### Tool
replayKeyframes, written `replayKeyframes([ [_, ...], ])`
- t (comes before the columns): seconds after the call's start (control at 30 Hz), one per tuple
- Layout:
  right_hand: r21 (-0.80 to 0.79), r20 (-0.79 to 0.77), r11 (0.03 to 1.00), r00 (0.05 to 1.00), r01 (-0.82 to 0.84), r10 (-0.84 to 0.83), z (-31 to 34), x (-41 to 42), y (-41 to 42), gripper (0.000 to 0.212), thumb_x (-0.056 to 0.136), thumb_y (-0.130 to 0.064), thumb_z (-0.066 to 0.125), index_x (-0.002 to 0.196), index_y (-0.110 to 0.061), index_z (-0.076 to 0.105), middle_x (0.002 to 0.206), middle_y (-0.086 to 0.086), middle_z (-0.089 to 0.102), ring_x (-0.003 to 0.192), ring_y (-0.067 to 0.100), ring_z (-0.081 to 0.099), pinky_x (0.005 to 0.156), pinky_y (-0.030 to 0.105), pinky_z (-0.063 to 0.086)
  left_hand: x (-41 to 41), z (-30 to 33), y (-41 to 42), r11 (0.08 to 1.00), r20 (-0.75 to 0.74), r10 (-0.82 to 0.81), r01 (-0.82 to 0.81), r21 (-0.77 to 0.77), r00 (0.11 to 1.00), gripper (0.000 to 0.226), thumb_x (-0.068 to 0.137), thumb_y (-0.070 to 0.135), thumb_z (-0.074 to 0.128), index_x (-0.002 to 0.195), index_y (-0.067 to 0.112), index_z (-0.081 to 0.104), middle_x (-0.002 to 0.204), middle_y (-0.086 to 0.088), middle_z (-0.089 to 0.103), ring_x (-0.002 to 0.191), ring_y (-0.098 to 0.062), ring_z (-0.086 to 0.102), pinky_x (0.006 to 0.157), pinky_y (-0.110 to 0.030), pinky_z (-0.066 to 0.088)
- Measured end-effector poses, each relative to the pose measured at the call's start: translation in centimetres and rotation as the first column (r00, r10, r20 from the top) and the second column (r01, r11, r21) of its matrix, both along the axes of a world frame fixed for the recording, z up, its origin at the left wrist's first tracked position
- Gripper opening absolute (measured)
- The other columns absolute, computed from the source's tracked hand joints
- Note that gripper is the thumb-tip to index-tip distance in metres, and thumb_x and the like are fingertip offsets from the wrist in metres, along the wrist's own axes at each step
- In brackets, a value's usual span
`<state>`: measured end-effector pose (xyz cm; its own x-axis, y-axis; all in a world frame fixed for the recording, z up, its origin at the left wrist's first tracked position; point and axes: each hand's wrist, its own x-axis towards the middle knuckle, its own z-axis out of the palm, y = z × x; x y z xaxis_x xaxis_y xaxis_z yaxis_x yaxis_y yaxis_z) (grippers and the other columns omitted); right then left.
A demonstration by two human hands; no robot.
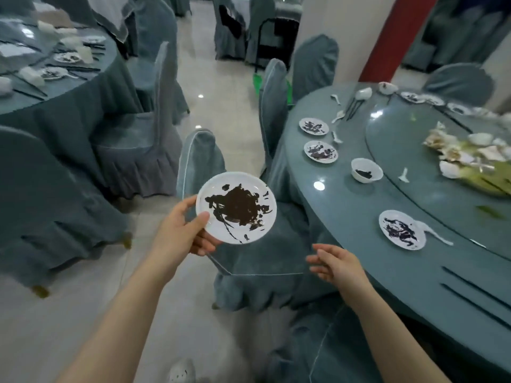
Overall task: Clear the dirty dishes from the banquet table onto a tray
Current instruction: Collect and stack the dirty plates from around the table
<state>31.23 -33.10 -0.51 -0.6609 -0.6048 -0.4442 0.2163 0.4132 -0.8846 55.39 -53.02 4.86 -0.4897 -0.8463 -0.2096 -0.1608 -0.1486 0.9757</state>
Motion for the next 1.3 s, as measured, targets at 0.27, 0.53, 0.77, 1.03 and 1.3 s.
replayKeyframes([
  [0.27, 0.068, -0.003, 0.901, 0.903, 0.429, -0.43, -1.8, -4.9, 1.6, 0.014, 0.093, -0.017, 0.055, 0.102, -0.02, 0.064, 0.082, 0.001, 0.075, 0.07, 0.016, 0.068, 0.058, 0.025, 0.048, -9.3, 1.2, -7.9, 0.968, -0.001, -0.251, 0.251, 0.024, 0.968, 0.026, 0.098, 0.017, 0.049, 0.119, 0.033, 0.05, 0.062, -0.015, 0.069, 0.042, -0.015, 0.059, 0.038, -0.021, 0.045],
  [0.53, 0.207, 0.024, 0.734, 0.747, 0.647, -0.665, -5.8, -13.6, 5.3, 0.028, 0.092, -0.01, 0.053, 0.119, -0.008, 0.056, 0.087, 0.013, 0.069, 0.065, 0.023, 0.059, 0.057, 0.028, 0.046, -19.4, 0.2, -10.2, 0.919, 0.044, -0.394, 0.393, 0.024, 0.918, 0.024, 0.098, 0.016, 0.048, 0.12, 0.027, 0.049, 0.059, -0.014, 0.068, 0.042, -0.014, 0.058, 0.038, -0.019, 0.044],
  [0.77, 0.272, -0.134, 0.545, 0.592, 0.793, -0.795, -9.5, -22.3, 4.8, 0.068, 0.088, -0.027, 0.061, 0.143, -0.01, 0.024, 0.078, 0.019, 0.067, 0.05, 0.027, 0.059, 0.05, 0.032, 0.046, -28.0, -0.7, -12.6, 0.902, 0.115, -0.432, 0.43, 0.044, 0.895, 0.027, 0.098, 0.017, 0.049, 0.123, 0.027, 0.048, 0.062, -0.016, 0.068, 0.044, -0.018, 0.06, 0.038, -0.022, 0.045],
  [1.03, 0.328, -0.189, 0.585, 0.659, 0.742, -0.729, -11.1, -27.9, 1.3, 0.029, 0.077, -0.006, 0.055, 0.106, -0.008, 0.051, 0.066, 0.013, 0.067, 0.038, 0.019, 0.058, 0.051, 0.032, 0.049, -32.7, -2.9, -14.2, 0.917, 0.172, -0.399, 0.389, 0.087, 0.901, 0.026, 0.098, 0.018, 0.048, 0.117, 0.035, 0.049, 0.063, -0.017, 0.069, 0.045, -0.019, 0.061, 0.039, -0.022, 0.045],
  [1.3, 0.173, -0.078, 0.698, 0.716, 0.695, -0.694, -7.6, -27.3, -3.9, 0.043, 0.08, -0.006, 0.047, 0.117, -0.028, 0.046, 0.052, 0.005, 0.06, 0.037, 0.015, 0.049, 0.039, 0.025, 0.039, -33.2, -4.0, -15.3, 0.924, 0.182, -0.381, 0.364, 0.119, 0.907, 0.025, 0.098, 0.02, 0.048, 0.108, 0.042, 0.05, 0.064, -0.017, 0.069, 0.047, -0.019, 0.062, 0.039, -0.022, 0.045],
])
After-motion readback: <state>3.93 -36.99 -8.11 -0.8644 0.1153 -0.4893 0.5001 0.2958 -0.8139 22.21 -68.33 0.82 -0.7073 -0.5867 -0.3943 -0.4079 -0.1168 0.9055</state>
